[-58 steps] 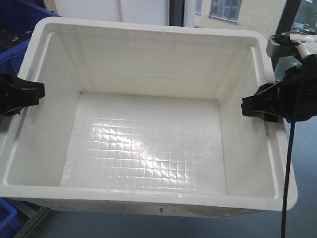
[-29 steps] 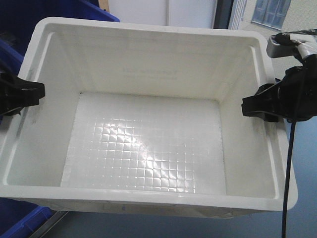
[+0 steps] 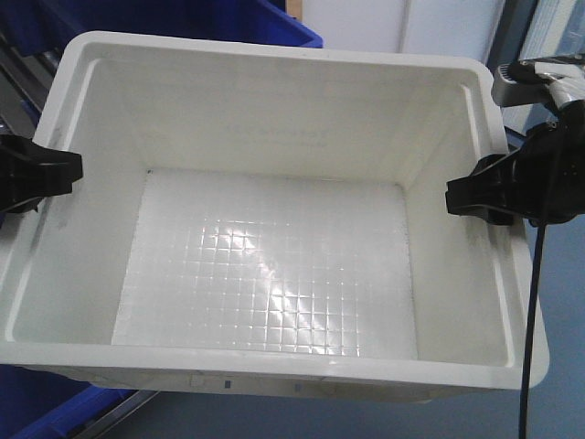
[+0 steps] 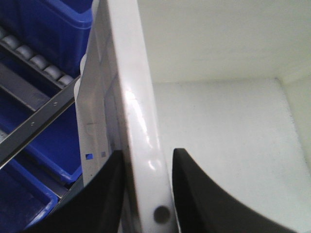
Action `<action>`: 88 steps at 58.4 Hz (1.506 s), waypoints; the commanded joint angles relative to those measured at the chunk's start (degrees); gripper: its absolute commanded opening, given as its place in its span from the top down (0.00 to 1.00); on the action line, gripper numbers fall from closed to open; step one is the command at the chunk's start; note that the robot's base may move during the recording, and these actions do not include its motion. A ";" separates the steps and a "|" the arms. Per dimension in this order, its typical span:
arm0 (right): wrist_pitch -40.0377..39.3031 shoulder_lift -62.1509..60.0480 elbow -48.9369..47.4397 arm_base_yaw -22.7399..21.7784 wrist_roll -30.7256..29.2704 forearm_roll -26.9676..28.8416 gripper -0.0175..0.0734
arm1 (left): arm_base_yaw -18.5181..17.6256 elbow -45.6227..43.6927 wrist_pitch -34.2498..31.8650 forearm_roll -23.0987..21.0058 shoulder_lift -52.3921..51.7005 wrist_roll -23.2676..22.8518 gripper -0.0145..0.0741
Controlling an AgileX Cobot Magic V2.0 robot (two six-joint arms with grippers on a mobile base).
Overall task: Move bin from left to right shelf
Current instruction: 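Hold the tote with both grippers while the base approaches the blue-bin shelf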
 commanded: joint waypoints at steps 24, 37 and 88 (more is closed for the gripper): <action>-6.03 -2.23 -2.61 0.59 -2.38 6.56 0.81 | -0.86 -2.16 -5.10 -6.17 -1.63 1.04 0.84; -6.03 -2.23 -2.61 0.59 -2.38 6.56 0.81 | -0.86 -2.16 -5.10 -6.17 -1.63 1.04 0.84; -6.03 -2.23 -2.61 0.59 -2.38 6.56 0.81 | -0.86 -2.16 -5.10 -6.17 -1.63 1.04 0.84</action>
